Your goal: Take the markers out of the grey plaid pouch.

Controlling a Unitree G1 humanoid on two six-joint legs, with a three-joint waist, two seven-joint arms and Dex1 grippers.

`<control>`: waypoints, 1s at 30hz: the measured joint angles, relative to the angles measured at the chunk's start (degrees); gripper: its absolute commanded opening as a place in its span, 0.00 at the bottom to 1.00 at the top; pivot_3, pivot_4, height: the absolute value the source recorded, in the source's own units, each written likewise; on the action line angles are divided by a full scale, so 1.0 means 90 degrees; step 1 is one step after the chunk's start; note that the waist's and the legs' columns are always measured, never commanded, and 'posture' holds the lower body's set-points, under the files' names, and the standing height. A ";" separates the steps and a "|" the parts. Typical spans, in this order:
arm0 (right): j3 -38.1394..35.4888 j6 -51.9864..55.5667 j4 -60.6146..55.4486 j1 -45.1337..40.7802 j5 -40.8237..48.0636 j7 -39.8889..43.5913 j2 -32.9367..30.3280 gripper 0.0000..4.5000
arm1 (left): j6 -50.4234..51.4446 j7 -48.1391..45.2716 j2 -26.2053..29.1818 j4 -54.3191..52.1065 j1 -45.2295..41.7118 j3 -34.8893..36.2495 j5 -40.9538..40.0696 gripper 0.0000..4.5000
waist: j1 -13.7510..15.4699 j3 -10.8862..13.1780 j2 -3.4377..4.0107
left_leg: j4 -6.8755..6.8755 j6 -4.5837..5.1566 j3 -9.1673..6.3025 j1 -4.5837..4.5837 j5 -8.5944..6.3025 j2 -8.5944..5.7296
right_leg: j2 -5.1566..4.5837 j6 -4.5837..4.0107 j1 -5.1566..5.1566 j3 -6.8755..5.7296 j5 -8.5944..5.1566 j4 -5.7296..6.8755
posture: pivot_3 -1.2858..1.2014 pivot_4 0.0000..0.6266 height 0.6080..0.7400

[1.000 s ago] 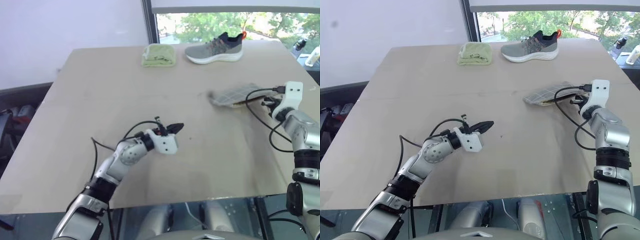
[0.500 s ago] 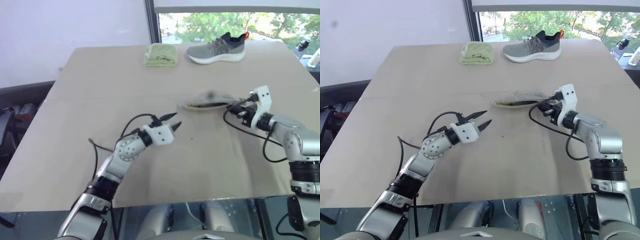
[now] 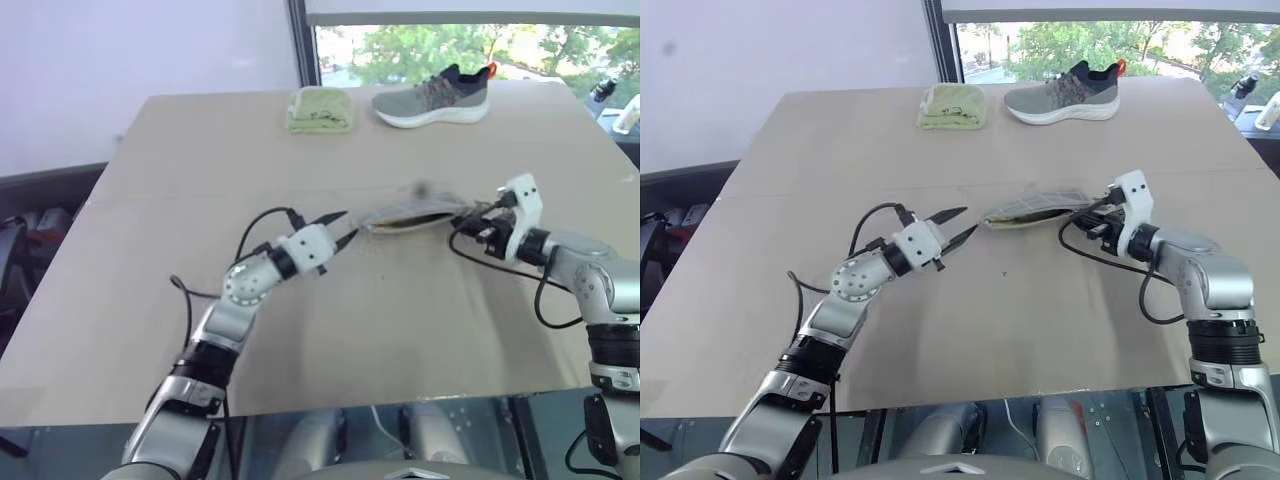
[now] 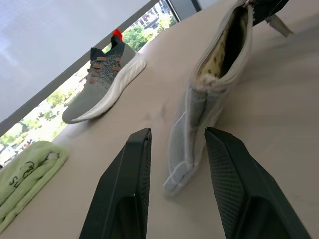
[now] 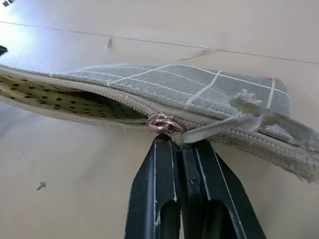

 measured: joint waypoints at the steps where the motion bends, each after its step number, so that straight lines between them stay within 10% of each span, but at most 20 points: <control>1: 0.0010 0.0014 -0.0022 0.0018 0.0002 0.0001 -0.0001 0.00 | -0.0001 -0.0033 -0.0103 0.0112 -0.0100 -0.0005 -0.0013 0.39 | 0.0007 0.0000 -0.0001 | 0.0001 0.0000 0.0000 0.0000 0.0000 0.0000 | 0.0000 0.0000 0.0000 -0.0001 0.0000 0.0000 | 0.52 0.24 1.00; 15: 0.0185 0.0127 -0.0263 0.0099 0.0028 -0.0019 0.0050 0.00 | -0.0362 -0.0172 -0.0409 0.0846 -0.0537 -0.0209 0.0132 0.27 | -0.0001 0.0000 -0.0003 | 0.0002 0.0000 -0.0001 -0.0002 0.0000 0.0000 | 0.0000 0.0001 0.0000 -0.0001 0.0000 0.0000 | 0.52 0.24 1.00; 18: 0.0188 0.0128 -0.0278 0.0112 0.0028 -0.0025 0.0075 0.00 | -0.0441 -0.0173 -0.0401 0.0849 -0.0537 -0.0213 0.0223 0.02 | 0.0000 0.0000 -0.0003 | 0.0002 0.0000 -0.0001 -0.0002 0.0000 0.0000 | 0.0000 0.0001 0.0000 -0.0001 0.0001 0.0000 | 0.52 0.24 1.00; 30: 0.0190 0.0129 -0.0283 0.0151 0.0028 -0.0020 0.0080 0.00 | -0.0500 0.0001 -0.0401 0.0866 -0.0537 -0.0212 0.0469 0.02 | 0.0001 0.0000 -0.0003 | 0.0002 0.0000 -0.0002 -0.0002 0.0000 0.0000 | 0.0001 0.0001 0.0000 -0.0001 0.0001 0.0000 | 0.52 0.24 1.00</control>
